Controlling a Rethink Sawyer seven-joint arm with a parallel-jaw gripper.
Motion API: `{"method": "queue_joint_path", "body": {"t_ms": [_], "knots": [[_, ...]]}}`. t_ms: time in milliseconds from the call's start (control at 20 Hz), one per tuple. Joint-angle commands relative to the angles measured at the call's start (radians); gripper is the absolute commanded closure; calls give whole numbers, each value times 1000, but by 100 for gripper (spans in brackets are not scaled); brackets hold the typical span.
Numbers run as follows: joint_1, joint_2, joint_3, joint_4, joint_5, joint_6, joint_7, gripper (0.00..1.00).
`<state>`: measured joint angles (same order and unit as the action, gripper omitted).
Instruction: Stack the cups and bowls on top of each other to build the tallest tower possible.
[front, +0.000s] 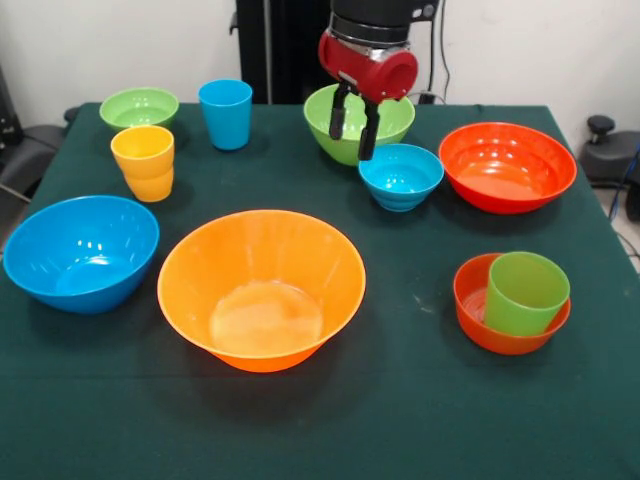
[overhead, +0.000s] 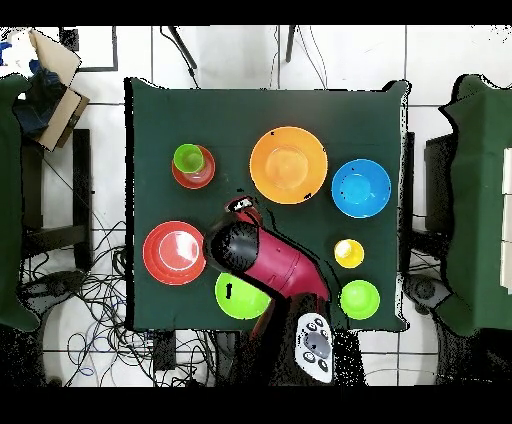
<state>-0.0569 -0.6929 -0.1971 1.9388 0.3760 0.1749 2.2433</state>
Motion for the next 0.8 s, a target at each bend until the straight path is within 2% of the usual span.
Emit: {"method": "queue_joint_path", "body": {"t_ms": [50, 250, 400, 550, 800], "knots": [[-101, -25, 125, 4, -201, 23, -129, 0], [-41, -4, 67, -16, -210, 106, -60, 0], [-19, 48, 61, -19, -200, 85, 21, 0], [-28, 94, 94, -11, -186, 22, 63, 0], [-51, 88, 138, 19, -159, 7, 91, 0]]}}
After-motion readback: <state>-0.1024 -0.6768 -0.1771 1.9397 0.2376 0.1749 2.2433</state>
